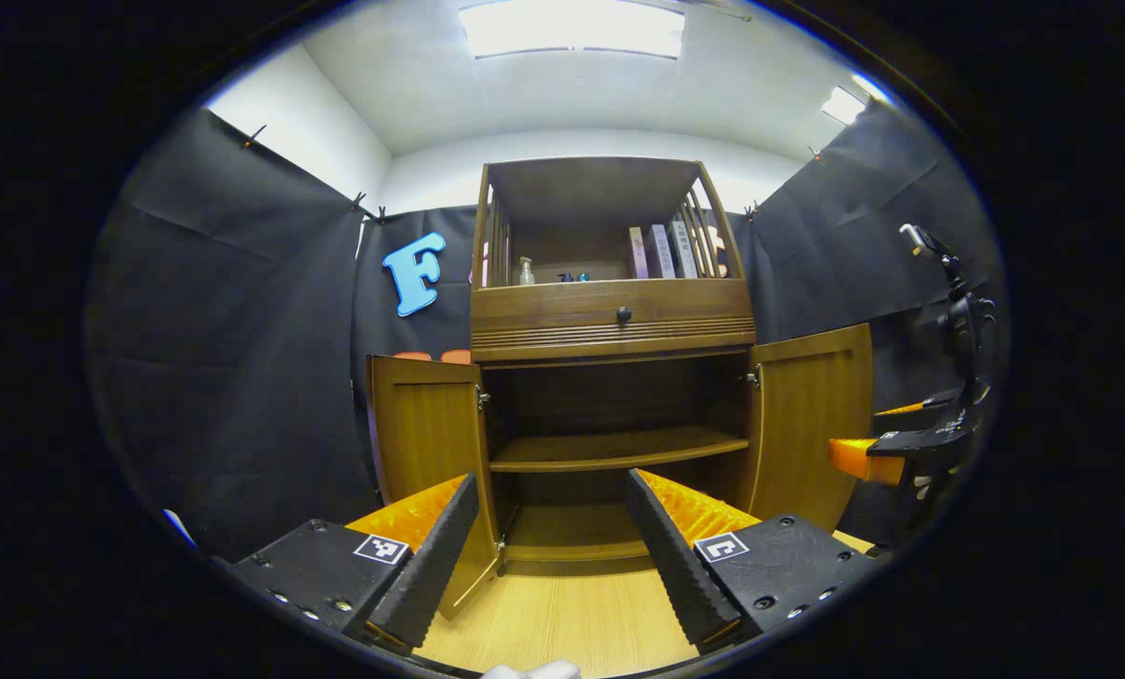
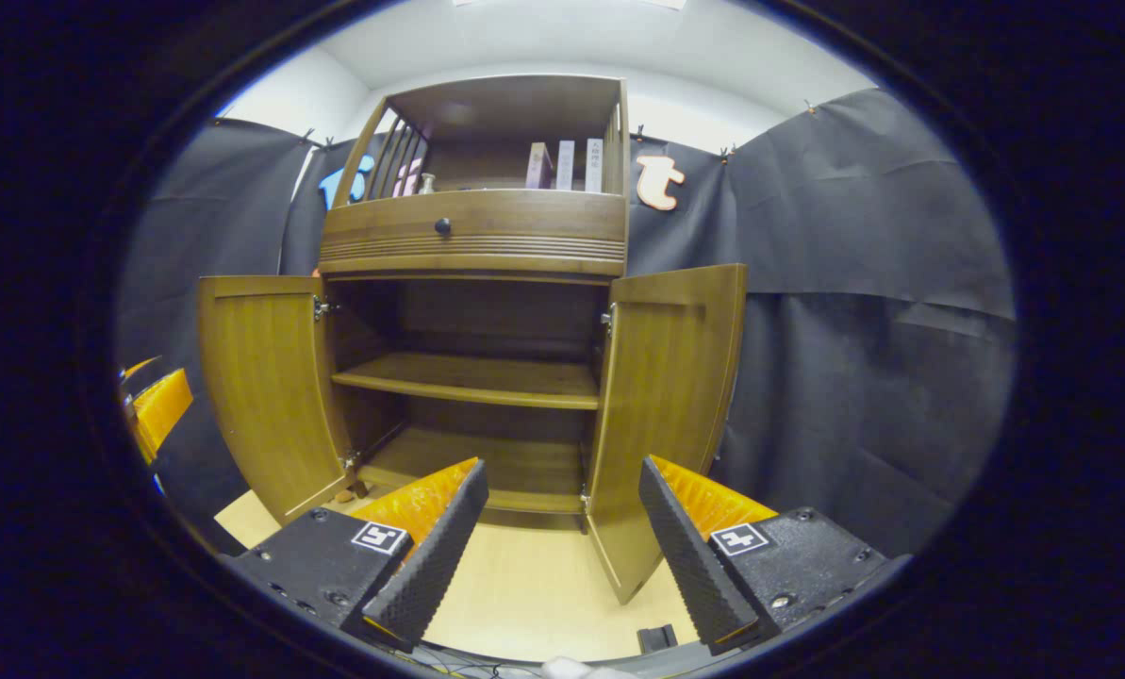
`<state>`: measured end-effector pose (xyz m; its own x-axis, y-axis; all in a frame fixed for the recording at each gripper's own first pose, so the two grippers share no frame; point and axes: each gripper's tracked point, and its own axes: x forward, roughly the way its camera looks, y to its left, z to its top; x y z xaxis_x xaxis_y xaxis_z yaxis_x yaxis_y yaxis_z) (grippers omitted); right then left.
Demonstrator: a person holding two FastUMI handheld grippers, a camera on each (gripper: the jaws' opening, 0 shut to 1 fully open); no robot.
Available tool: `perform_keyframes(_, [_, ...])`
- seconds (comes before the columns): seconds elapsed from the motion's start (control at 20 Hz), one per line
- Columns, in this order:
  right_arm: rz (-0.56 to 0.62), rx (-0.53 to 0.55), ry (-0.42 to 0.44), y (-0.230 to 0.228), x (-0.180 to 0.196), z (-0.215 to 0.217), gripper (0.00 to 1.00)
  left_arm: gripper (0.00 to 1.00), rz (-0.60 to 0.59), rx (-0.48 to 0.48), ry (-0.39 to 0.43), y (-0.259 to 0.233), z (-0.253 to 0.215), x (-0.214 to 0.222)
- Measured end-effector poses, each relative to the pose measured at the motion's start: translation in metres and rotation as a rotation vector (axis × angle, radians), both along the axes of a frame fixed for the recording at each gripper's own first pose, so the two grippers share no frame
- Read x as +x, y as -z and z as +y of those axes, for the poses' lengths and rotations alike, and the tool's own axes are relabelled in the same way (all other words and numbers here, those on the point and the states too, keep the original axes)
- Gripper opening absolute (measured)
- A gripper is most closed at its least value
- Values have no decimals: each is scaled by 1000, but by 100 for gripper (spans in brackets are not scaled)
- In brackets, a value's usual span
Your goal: Open the right door of the double-door shoe cabinet with the right hand, and open the left door with the left hand.
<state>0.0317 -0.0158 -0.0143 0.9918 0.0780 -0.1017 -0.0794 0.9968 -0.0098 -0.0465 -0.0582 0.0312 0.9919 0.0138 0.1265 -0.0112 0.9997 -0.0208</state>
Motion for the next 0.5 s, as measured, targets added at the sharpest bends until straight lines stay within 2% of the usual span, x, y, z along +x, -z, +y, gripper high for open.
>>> perform_keyframes(0.1, [22, -14, -9, 8, 2, 0, 100, 100, -10, 36, 2, -2, -6, -1])
perform_keyframes(0.15, [29, -17, -10, 11, 3, 0, 100, 96, -12, 51, 0, -1, -8, 0])
perform_keyframes(0.2, [38, -21, -14, 14, 5, 0, 100, 100, -14, 58, 0, -1, -9, 0])
perform_keyframes(0.25, [43, -23, -19, 16, 6, 0, 100, 96, -10, 55, 5, 0, -12, 2])
perform_keyframes(0.4, [48, -26, -15, 16, 11, -4, 100, 96, 13, 32, 11, 6, -17, 6])
perform_keyframes(0.45, [49, -24, -13, 16, 12, -5, 100, 100, 17, 28, 6, 7, -16, 6])
perform_keyframes(0.5, [51, -21, -10, 15, 13, -6, 100, 96, 30, 19, 13, 8, -17, 7])
